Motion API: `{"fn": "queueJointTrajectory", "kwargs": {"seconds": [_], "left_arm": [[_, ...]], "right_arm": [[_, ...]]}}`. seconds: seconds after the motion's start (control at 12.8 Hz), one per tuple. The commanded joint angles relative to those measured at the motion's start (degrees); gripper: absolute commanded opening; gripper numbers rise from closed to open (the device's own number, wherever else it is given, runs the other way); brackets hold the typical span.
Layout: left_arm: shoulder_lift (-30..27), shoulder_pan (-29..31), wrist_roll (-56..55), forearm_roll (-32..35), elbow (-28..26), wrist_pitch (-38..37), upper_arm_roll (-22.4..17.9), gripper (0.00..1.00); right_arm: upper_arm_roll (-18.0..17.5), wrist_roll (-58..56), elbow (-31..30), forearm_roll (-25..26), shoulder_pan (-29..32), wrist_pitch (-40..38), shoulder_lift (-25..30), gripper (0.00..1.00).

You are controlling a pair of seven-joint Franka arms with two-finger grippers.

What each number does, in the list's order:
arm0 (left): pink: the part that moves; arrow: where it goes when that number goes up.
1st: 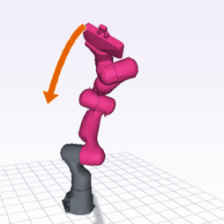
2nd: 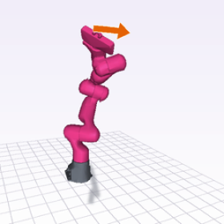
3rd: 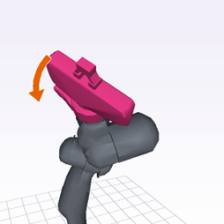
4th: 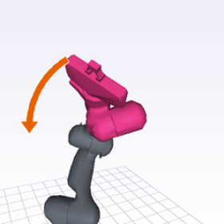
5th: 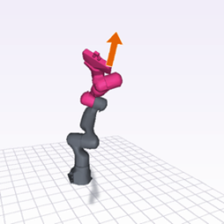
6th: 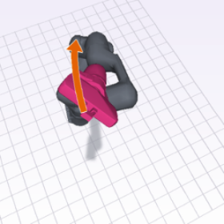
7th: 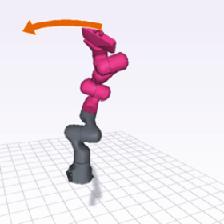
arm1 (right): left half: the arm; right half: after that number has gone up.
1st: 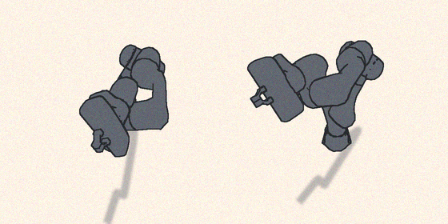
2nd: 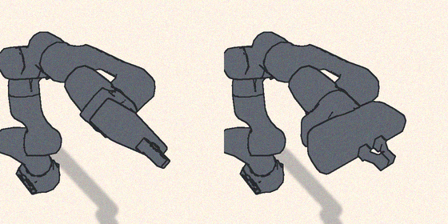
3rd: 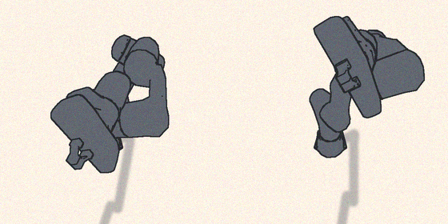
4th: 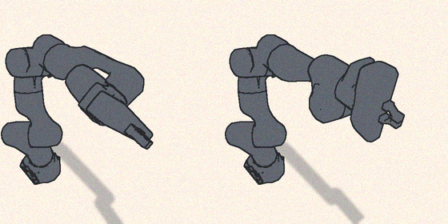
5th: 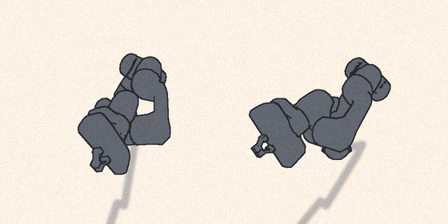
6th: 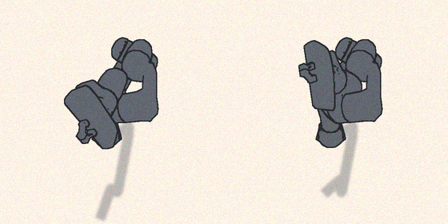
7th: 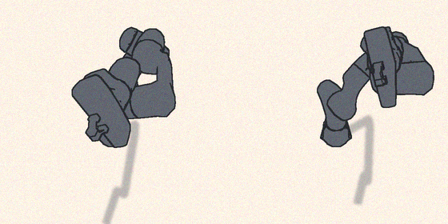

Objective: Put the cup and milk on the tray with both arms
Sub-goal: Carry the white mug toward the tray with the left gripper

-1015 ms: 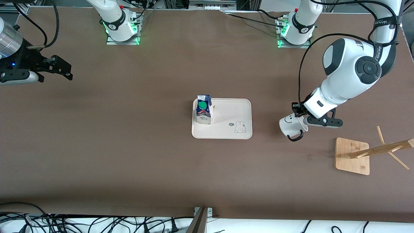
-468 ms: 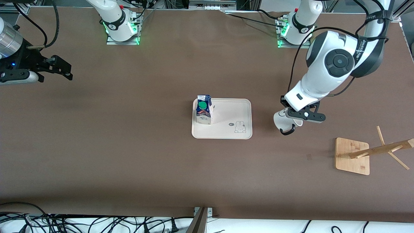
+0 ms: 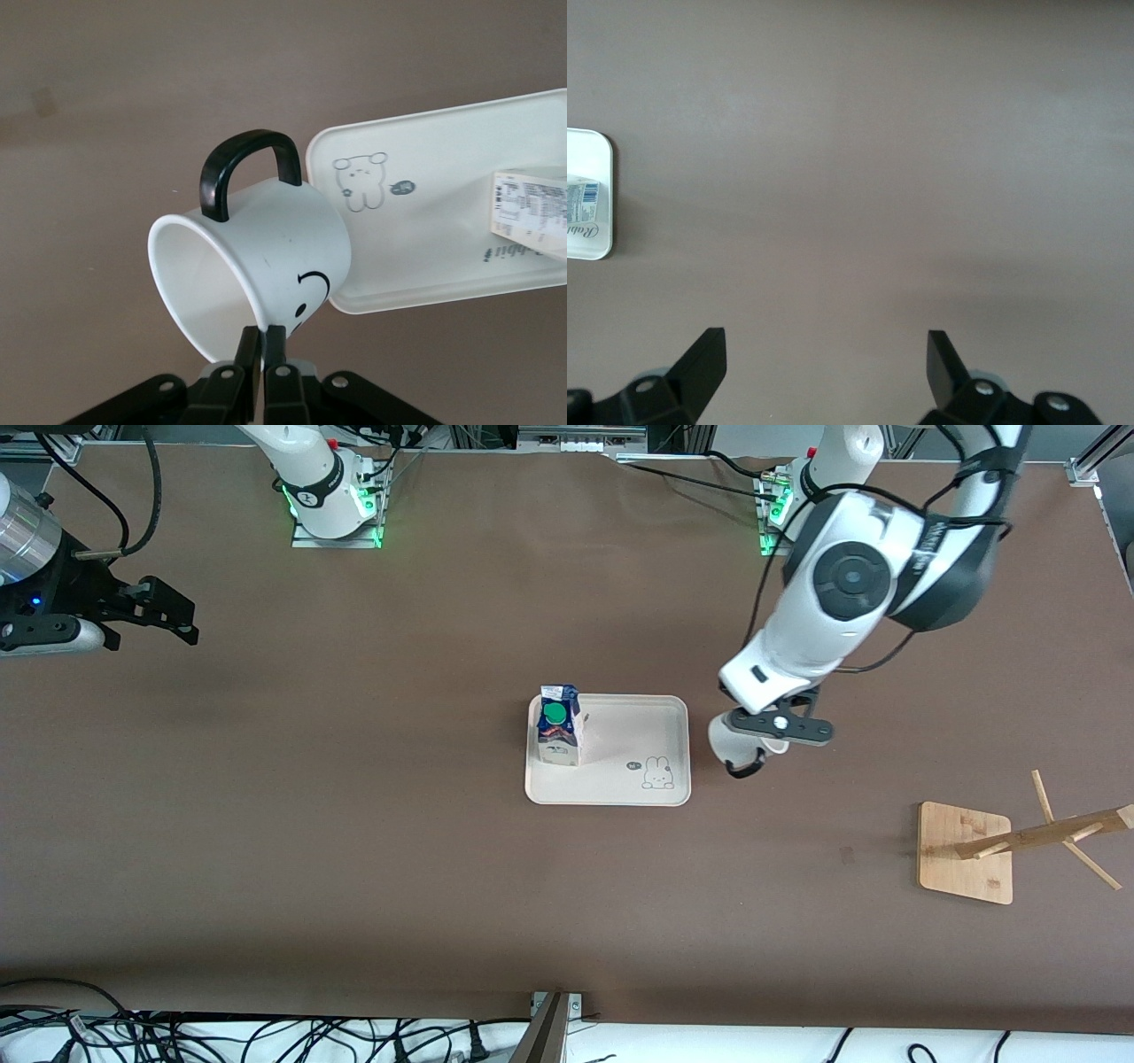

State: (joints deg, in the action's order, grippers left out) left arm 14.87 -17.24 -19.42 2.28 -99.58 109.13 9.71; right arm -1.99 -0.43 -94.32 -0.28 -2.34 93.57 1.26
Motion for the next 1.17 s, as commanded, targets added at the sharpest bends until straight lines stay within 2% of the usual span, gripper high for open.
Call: {"fn": "queueJointTrajectory", "kwargs": {"seconds": [0.0, 0.31, 1.09], "left_arm": [[5.5, -3.1, -5.1, 1.6, 5.9, -2.2, 0.1, 0.0], [12.1, -7.4, -14.2, 1.6, 9.5, -3.0, -1.0, 0.0], [16.2, -8.2, -18.6, 1.1, 11.1, -2.3, -1.1, 0.0]], "right_arm": [[-0.6, -0.5, 1.2, 0.2, 0.9, -0.3, -0.4, 1.0], [-0.6, -0.5, 1.2, 0.2, 0.9, -0.3, -0.4, 1.0], [-0.6, -0.5, 1.2, 0.2, 0.9, -0.3, -0.4, 1.0]]}}
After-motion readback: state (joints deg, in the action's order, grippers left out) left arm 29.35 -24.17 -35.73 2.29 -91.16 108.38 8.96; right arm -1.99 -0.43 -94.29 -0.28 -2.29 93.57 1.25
